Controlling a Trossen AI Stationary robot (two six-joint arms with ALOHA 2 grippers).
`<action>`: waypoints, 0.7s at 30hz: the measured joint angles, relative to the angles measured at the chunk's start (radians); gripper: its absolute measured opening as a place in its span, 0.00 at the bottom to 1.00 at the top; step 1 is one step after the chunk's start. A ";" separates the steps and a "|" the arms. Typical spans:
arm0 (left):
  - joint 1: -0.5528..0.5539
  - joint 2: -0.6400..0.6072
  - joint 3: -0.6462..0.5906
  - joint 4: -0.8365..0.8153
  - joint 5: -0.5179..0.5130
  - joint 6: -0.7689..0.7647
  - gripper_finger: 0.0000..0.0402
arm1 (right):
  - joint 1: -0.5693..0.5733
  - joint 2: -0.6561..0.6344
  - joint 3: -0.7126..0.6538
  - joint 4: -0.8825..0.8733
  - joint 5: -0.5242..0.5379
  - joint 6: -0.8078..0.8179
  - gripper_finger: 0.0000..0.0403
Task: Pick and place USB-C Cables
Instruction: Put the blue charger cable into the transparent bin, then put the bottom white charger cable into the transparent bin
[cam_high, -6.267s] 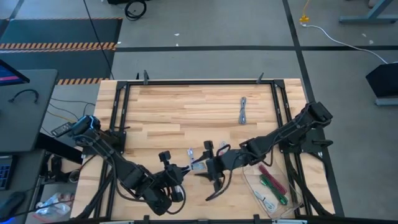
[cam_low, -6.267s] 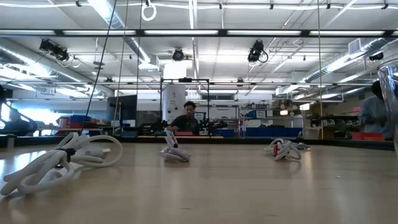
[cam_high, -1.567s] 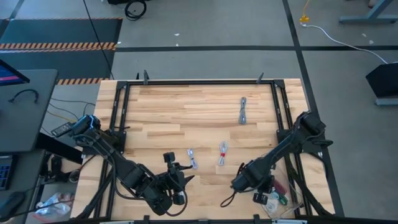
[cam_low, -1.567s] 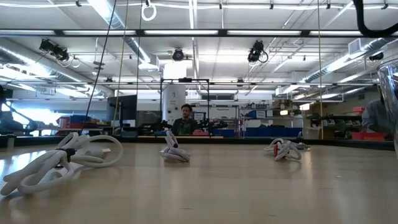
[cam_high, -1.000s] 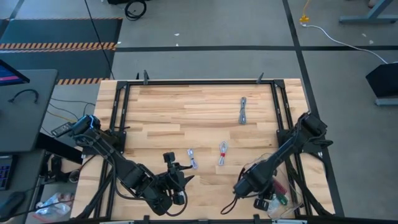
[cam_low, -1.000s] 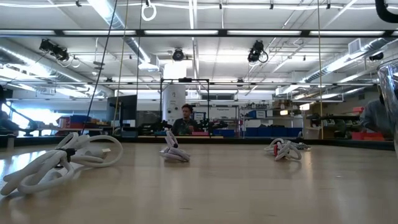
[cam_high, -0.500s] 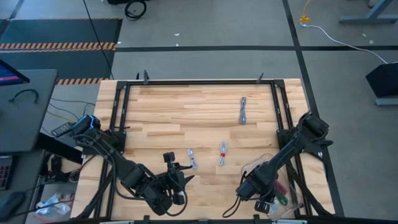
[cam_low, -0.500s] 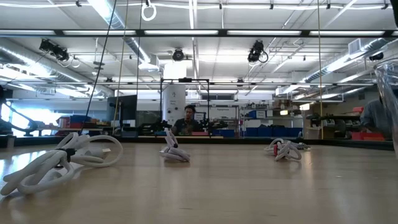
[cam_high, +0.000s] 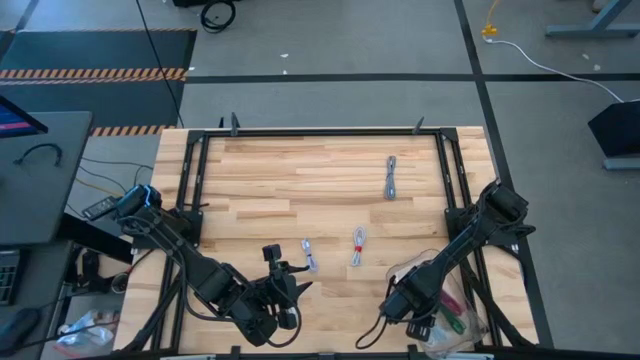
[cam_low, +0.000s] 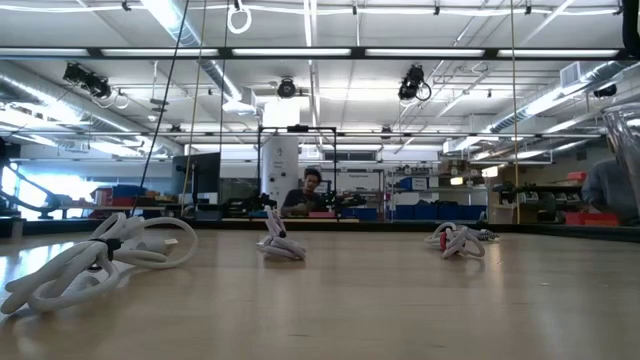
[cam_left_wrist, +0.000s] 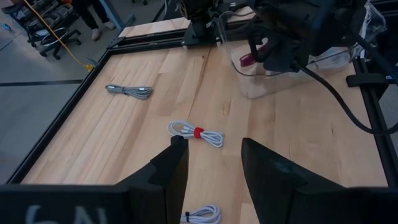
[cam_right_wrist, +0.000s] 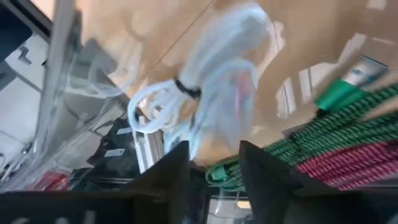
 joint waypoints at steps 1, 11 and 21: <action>0.000 0.000 0.000 0.000 0.000 0.000 0.39 | 0.000 0.000 0.000 -0.004 0.001 -0.001 0.38; 0.000 0.000 0.000 -0.001 0.000 -0.016 0.39 | -0.007 -0.002 0.002 -0.028 0.004 -0.003 0.39; 0.000 0.000 0.000 -0.001 0.000 -0.017 0.39 | -0.038 -0.113 -0.001 -0.031 0.183 0.052 0.39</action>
